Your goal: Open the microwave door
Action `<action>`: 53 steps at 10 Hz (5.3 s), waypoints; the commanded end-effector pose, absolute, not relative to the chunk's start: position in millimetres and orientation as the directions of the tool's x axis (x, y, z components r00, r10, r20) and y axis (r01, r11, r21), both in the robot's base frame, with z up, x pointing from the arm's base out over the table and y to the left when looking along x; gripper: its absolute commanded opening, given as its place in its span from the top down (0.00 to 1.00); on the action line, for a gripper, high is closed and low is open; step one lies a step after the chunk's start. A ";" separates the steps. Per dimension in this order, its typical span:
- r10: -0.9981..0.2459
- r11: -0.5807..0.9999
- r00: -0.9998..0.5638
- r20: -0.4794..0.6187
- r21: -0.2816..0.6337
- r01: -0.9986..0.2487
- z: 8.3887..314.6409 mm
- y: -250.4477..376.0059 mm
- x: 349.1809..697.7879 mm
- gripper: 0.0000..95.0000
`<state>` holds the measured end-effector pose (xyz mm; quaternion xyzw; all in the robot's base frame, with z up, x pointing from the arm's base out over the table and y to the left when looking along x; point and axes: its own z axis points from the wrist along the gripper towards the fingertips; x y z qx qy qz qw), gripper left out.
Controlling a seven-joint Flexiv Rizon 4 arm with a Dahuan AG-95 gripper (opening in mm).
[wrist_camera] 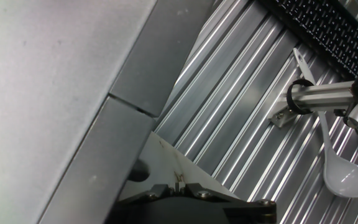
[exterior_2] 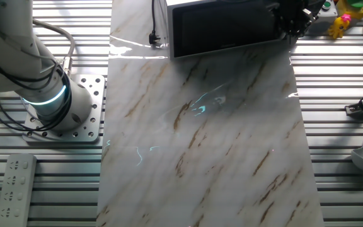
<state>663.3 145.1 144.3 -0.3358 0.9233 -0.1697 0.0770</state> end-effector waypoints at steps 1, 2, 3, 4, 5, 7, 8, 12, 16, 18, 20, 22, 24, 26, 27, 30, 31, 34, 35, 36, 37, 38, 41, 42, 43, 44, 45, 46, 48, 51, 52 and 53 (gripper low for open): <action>-0.647 0.718 -0.762 -0.031 -0.361 -0.595 133.3 160.2 653.9 1.00; -0.647 0.718 -0.762 -0.030 -0.361 -0.595 133.3 160.2 653.9 1.00; -0.647 0.717 -0.762 -0.029 -0.363 -0.595 133.3 160.2 653.9 1.00; -0.648 0.715 -0.761 -0.026 -0.366 -0.596 133.3 160.2 653.9 1.00; -0.648 0.715 -0.761 -0.026 -0.366 -0.596 133.3 160.2 653.9 1.00; -0.648 0.715 -0.761 -0.027 -0.365 -0.596 133.3 160.2 653.9 1.00; -0.648 0.715 -0.761 -0.026 -0.366 -0.596 133.3 160.2 653.9 1.00; -0.649 0.710 -0.760 -0.026 -0.379 -0.593 133.3 160.2 653.9 1.00; -0.636 0.704 -0.772 -0.009 -0.416 -0.575 133.3 160.2 653.9 1.00; -0.634 0.709 -0.773 -0.010 -0.405 -0.577 133.3 160.2 653.9 1.00; -0.633 0.713 -0.774 -0.012 -0.397 -0.577 133.3 160.2 653.9 1.00; -0.630 0.729 -0.777 -0.020 -0.362 -0.582 133.3 160.2 653.9 1.00; -0.629 0.738 -0.777 -0.030 -0.338 -0.584 133.3 160.2 653.9 1.00; -0.625 0.755 -0.780 -0.039 -0.286 -0.591 133.3 160.2 653.9 1.00; -0.628 0.754 -0.777 -0.045 -0.279 -0.594 133.3 160.2 653.9 1.00; -0.630 0.754 -0.775 -0.048 -0.275 -0.596 133.3 160.2 653.9 1.00; -0.632 0.751 -0.774 -0.047 -0.284 -0.596 133.3 160.2 653.9 1.00; -0.639 0.740 -0.768 -0.043 -0.308 -0.598 133.3 160.2 653.9 1.00; -0.637 0.740 -0.769 -0.042 -0.313 -0.596 133.3 160.2 653.9 1.00; -0.637 0.736 -0.770 -0.038 -0.326 -0.593 133.3 160.2 653.9 1.00; -0.637 0.734 -0.770 -0.035 -0.334 -0.592 133.3 160.2 653.9 1.00; -0.636 0.736 -0.771 -0.036 -0.329 -0.592 133.3 160.2 653.9 1.00; -0.632 0.737 -0.774 -0.035 -0.334 -0.587 133.3 160.2 653.9 1.00; -0.631 0.740 -0.775 -0.040 -0.330 -0.586 133.3 160.2 653.9 1.00; -0.631 0.740 -0.775 -0.040 -0.329 -0.586 133.3 160.2 653.9 1.00; -0.631 0.740 -0.775 -0.040 -0.330 -0.586 133.3 160.2 653.9 1.00; -0.629 0.741 -0.777 -0.041 -0.334 -0.582 133.3 160.2 653.9 1.00; -0.628 0.742 -0.777 -0.042 -0.334 -0.582 133.3 160.2 653.9 1.00; -0.626 0.744 -0.779 -0.045 -0.333 -0.579 133.3 160.2 653.9 1.00; -0.622 0.747 -0.782 -0.044 -0.332 -0.576 133.3 160.2 653.9 1.00; -0.623 0.746 -0.781 -0.043 -0.332 -0.577 133.3 160.2 653.9 1.00; -0.624 0.746 -0.780 -0.044 -0.333 -0.577 133.3 160.2 653.9 1.00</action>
